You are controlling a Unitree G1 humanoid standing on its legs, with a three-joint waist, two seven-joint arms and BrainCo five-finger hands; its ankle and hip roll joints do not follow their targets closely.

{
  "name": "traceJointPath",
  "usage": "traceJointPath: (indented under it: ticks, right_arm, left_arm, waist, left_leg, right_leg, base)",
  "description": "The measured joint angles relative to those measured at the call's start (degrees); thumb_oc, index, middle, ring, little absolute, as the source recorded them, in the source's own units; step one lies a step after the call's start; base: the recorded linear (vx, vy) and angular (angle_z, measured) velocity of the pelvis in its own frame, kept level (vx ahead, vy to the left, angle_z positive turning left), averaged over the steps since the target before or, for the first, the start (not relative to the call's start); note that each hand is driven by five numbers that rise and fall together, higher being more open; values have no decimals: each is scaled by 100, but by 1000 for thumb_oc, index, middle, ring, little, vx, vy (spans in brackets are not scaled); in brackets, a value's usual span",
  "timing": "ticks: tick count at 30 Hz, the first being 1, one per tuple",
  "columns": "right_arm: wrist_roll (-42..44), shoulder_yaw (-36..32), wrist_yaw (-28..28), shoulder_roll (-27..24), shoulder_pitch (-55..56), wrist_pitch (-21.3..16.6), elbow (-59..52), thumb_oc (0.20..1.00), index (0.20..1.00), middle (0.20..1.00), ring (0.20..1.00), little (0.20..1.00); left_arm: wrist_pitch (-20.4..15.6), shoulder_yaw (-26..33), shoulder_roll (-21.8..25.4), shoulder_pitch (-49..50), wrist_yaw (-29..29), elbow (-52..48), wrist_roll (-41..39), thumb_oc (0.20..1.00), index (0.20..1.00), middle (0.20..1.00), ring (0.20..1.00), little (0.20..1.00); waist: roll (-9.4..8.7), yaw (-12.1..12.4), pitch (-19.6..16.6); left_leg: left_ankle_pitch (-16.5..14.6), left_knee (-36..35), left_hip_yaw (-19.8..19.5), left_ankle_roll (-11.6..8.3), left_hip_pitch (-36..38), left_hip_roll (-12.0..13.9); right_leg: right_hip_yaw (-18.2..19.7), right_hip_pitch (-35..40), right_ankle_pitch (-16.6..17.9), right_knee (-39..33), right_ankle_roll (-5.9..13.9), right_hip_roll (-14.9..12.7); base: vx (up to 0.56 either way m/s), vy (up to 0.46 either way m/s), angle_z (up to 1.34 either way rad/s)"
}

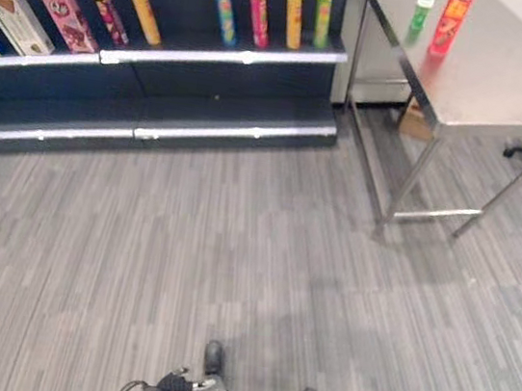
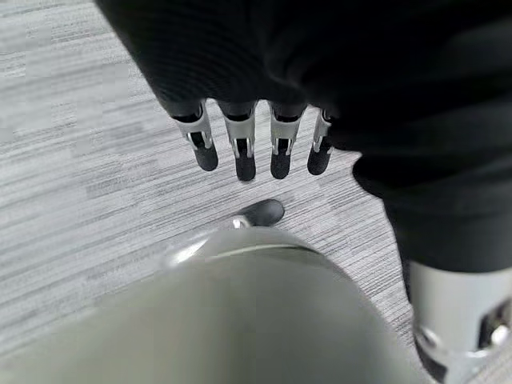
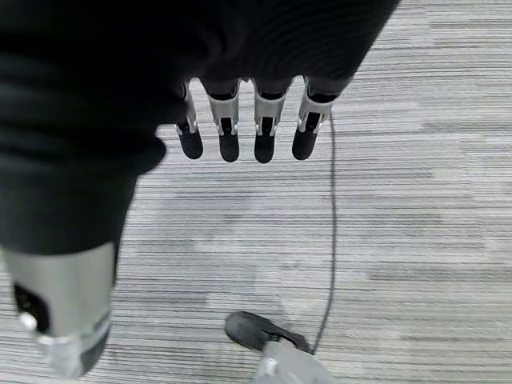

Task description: Put the goods on the table back onto the shelves and tidy them up.

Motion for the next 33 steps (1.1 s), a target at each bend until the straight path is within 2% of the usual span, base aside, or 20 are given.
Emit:
traceJointPath:
  ticks: [2,5,6,8,9,11,12,14,15,16,17,19,21,22,23,25,26,28,31,33]
  right_arm:
    - [-5,-34,13,-25,-115,-21,232,1000,1000,1000,1000,1000]
    - [-30,-125,31,-90,-30,-18,281,1000,1000,1000,1000,1000]
    - [-46,-55,41,4,83,-20,232,1000,1000,1000,1000,1000]
    - [-54,-7,111,182,184,-23,163,1000,1000,1000,1000,1000]
    - [-53,34,159,312,327,23,101,1000,1000,1000,1000,1000]
    - [-40,-24,207,394,312,19,-19,1000,1000,1000,1000,1000]
    - [-42,-32,231,362,306,23,-22,1000,1000,1000,1000,1000]
    - [-43,-30,223,271,227,18,-38,1000,1000,1000,1000,1000]
    - [-43,-69,224,168,207,0,-71,1000,1000,1000,1000,1000]
    - [-44,-81,228,112,210,-30,-73,1000,1000,1000,1000,1000]
    - [-42,-168,228,130,157,-52,-82,1000,1000,1000,1000,1000]
    - [-42,-250,227,122,78,-70,-184,1000,1000,1000,1000,1000]
    - [-35,-238,227,131,-9,-97,-202,1000,1000,1000,1000,1000]
    - [-36,-230,227,137,-22,-91,-200,1000,1000,1000,1000,1000]
    - [-36,-219,226,148,0,-36,-174,1000,1000,1000,1000,1000]
    - [-38,-210,213,149,86,33,-155,1000,1000,1000,1000,1000]
    - [-40,-235,184,85,151,48,-149,1000,1000,1000,1000,1000]
    - [-40,-239,155,4,169,50,-37,1000,1000,1000,1000,1000]
    - [-43,-220,136,-67,61,48,-2,1000,1000,1000,1000,1000]
    - [-44,-219,128,-169,-94,24,-27,1000,1000,1000,1000,1000]
  left_arm:
    - [8,94,-80,107,-8,99,-85,1000,1000,1000,1000,1000]
    - [8,76,-114,209,-31,112,-84,1000,1000,1000,1000,1000]
    - [3,72,18,314,-14,-1,-81,1000,1000,1000,1000,1000]
    - [0,49,199,226,-14,-61,-78,1000,1000,1000,1000,1000]
    - [-23,14,345,15,-18,-83,-65,1000,1000,1000,1000,1000]
    - [-11,-53,443,-105,-20,-98,-57,1000,1000,1000,1000,1000]
    - [-15,-76,468,-139,-19,-148,-53,1000,1000,1000,1000,1000]
    - [-9,-231,403,-83,-28,-166,55,1000,1000,1000,1000,1000]
    - [-19,-337,332,-58,-31,-243,100,1000,1000,1000,1000,1000]
    - [-11,-344,280,-40,-26,-248,105,1000,1000,1000,1000,1000]
    - [-3,-339,269,-54,-12,-248,104,1000,1000,1000,1000,1000]
    - [-2,-335,203,-84,-14,-249,103,1000,1000,1000,1000,1000]
    - [-3,-319,130,-160,-6,-237,104,1000,1000,1000,1000,1000]
    - [-4,-314,101,-239,-3,-190,106,1000,1000,1000,1000,1000]
    - [-20,-265,98,-270,1,-174,110,1000,1000,1000,1000,1000]
    - [-7,-201,99,-127,7,-154,149,1000,1000,1000,1000,1000]
    - [-21,-155,-5,-64,13,-177,152,1000,1000,1000,1000,1000]
    - [-16,-176,-146,-33,-6,-175,203,1000,1000,1000,1000,1000]
    - [-26,-179,-186,-148,-9,-159,305,1000,1000,1000,1000,1000]
    - [-23,-175,-180,-241,-10,-153,322,1000,1000,1000,1000,1000]
  waist:
    - [23,185,-59]
    - [36,193,-256]
    - [-141,148,-463]
    - [-268,102,-508]
    - [-339,181,-497]
    - [-334,93,-509]
    - [-354,78,-502]
    - [-290,12,-500]
    - [-145,-30,-529]
    - [-17,-6,-547]
    - [-10,-31,-535]
    - [156,-177,-415]
    - [254,-314,-297]
    - [216,-356,-249]
    - [1,-403,-184]
    - [-237,-490,-237]
    - [-190,-477,-242]
    - [80,-529,-319]
    - [116,-476,-287]
    - [139,-503,-275]
  left_leg:
    - [12,-2,205,-4,349,-18]
    - [-29,252,650,13,897,-484]
    - [47,50,899,306,1139,-847]
    - [54,23,1033,540,1239,-1020]
    - [-99,40,1132,762,1372,-1162]
    - [-181,50,1126,885,1544,-1281]
    - [-332,50,1224,1027,1685,-1427]
    - [-483,36,1319,1115,1971,-1612]
    - [-609,37,1351,1222,2090,-1638]
    - [-780,36,1314,1231,2170,-1689]
    - [-845,37,1272,1301,2168,-1706]
    - [-859,38,1217,1311,2168,-1590]
    - [-892,38,1206,1262,2172,-1462]
    - [-953,37,1206,1174,2238,-1435]
    - [-1163,33,1215,1067,2458,-1464]
    - [-1395,-1,1094,865,2665,-1517]
    - [-1524,-1,1072,774,2761,-1389]
    - [-1670,3,976,766,2754,-1005]
    - [-1601,134,740,811,2717,-1067]
    - [-1620,448,780,840,2698,-829]
  right_leg:
    - [451,225,-96,-123,151,-182]
    - [730,359,-359,-34,427,-635]
    - [651,255,-316,320,769,-1026]
    - [474,4,-320,895,843,-1275]
    - [507,-392,-216,1704,1038,-1337]
    - [466,-1215,-380,2967,1059,-1500]
    - [417,-1423,87,3274,1070,-1563]
    - [80,-1623,427,4070,1064,-1962]
    - [-15,-1682,518,4296,1058,-2091]
    - [-53,-1795,258,4428,1081,-2139]
    - [-298,-1910,-112,4390,930,-2177]
    - [-717,-1926,-265,3340,829,-1881]
    - [-713,-2089,-47,1718,927,-1363]
    - [-614,-2156,204,980,998,-1150]
    - [-412,-2225,503,240,1055,-994]
    - [-329,-2306,389,163,1240,-1012]
    - [-490,-2449,671,574,1111,-977]
    - [-952,-2592,722,1067,1045,-830]
    - [-982,-2576,781,1294,911,-595]
    - [-1127,-2473,597,1539,619,-432]
  base:
    - [584,262,-92]
    - [404,202,-86]
    - [270,158,-89]
    - [329,308,-41]
    - [351,361,-30]
    - [274,312,-14]
    - [239,257,7]
    - [196,112,2]
    - [247,97,-9]
    - [185,28,-11]
    - [218,-15,-8]
    - [202,-67,3]
    - [246,-91,0]
    - [376,-91,11]
    - [486,-126,11]
    - [451,-150,15]
    - [202,-91,15]
    - [215,-105,24]
    - [329,-177,16]
    - [288,-211,17]
